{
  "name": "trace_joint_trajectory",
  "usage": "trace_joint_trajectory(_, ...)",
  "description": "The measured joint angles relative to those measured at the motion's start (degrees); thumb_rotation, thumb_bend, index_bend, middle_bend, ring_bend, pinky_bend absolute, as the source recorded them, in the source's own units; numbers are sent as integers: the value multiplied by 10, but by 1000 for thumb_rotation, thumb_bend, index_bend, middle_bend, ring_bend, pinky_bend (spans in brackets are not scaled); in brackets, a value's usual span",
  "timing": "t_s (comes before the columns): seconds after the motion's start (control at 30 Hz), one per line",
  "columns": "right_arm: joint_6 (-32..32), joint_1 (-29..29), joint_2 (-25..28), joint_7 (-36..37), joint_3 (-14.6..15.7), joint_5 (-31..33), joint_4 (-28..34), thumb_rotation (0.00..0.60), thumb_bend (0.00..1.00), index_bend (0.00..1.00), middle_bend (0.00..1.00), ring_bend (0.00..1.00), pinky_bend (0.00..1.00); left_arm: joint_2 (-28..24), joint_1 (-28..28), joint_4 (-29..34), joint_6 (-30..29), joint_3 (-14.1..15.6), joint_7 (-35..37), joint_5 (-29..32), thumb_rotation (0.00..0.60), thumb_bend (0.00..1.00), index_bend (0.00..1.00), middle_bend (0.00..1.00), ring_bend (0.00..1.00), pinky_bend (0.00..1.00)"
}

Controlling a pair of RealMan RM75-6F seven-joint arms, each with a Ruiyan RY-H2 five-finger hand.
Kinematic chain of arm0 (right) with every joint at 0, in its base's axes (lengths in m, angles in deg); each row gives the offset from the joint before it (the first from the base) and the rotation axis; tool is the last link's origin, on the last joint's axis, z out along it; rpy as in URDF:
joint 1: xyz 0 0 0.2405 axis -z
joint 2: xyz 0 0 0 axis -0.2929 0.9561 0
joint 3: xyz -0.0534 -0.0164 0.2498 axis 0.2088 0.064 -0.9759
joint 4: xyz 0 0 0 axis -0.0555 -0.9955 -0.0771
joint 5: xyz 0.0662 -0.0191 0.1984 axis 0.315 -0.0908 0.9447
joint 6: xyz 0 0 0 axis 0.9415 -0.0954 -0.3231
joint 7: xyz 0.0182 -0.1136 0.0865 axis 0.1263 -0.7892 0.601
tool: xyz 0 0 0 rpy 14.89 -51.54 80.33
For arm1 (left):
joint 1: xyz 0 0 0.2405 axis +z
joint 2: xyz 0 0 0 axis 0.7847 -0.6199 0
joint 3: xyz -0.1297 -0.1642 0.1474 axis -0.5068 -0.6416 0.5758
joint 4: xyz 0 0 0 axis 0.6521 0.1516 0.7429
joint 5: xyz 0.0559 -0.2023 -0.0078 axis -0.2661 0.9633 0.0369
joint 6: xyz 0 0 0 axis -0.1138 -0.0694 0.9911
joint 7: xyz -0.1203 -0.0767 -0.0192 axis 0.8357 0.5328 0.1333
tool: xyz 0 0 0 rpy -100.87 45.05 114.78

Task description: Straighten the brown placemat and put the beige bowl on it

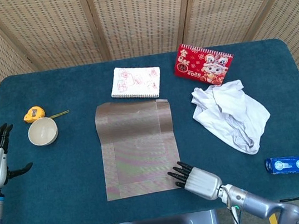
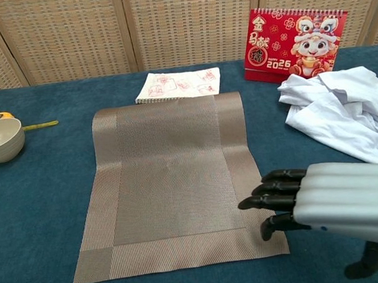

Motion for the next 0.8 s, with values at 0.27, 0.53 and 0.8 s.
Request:
trace_joint_trajectory(0.27, 7, -21, -34, -21, -22, 41, -11, 600, 30, 280, 0, 0, 0, 3, -1, -7, 12, -6, 3, 6, 600, 0, 0, 0, 0, 0)
trace_joint_trajectory(0.53, 12, -30, -49, -29, -17, 69, -26, 600, 30, 284, 0, 0, 0, 4, -1, -7, 17, -10, -2, 10, 600, 0, 0, 0, 0, 0)
trace_joint_trajectory(0.8, 3, -38, -66, -35, -14, 83, -45, 600, 30, 287, 0, 0, 0, 5, 0, -9, 21, -12, -4, 11, 600, 0, 0, 0, 0, 0)
